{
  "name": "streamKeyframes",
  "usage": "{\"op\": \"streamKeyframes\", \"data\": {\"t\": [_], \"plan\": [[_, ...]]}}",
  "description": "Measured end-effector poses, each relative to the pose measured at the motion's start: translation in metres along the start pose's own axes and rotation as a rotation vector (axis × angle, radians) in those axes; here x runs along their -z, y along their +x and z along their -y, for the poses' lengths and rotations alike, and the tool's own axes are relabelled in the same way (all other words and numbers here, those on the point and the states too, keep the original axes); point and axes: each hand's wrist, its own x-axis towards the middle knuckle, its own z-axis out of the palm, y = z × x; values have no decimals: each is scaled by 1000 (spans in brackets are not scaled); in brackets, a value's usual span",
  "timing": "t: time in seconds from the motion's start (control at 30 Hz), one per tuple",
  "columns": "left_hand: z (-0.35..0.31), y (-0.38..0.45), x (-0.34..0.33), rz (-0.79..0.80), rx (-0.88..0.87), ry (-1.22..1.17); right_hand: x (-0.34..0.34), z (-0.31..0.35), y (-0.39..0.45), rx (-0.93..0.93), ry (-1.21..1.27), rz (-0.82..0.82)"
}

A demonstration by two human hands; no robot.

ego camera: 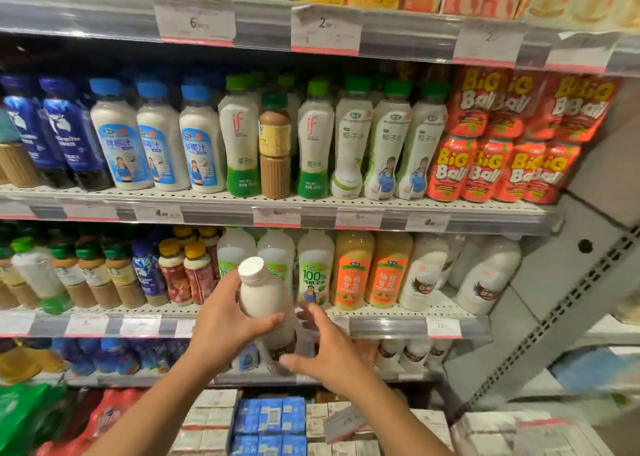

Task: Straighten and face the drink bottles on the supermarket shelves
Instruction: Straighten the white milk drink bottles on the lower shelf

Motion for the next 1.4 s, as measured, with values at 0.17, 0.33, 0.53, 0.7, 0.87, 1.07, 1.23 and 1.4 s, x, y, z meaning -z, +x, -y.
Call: {"op": "streamKeyframes", "data": {"t": [0.17,0.33,0.53,0.7,0.87,1.07,1.23,1.4], "plan": [[-28,3,-40,102,-33,-11,8,-4,-19,7,27,-160],[-46,-2,-76,165,-41,-49,23,-18,-26,-47,21,-369],[-62,4,-105,362,-50,-115,52,-51,-34,-76,34,-451],[-28,21,-85,413,47,-117,67,-83,-40,-120,118,-553],[42,43,-55,-57,344,65,86,-114,-40,-224,128,-657],[84,63,-43,-184,496,-18,110,-130,-43,-296,133,-717],[74,77,-60,-190,524,-28,118,-134,-47,-328,101,-764],[75,86,-68,-220,537,-13,125,-131,-55,-341,126,-804]]}}
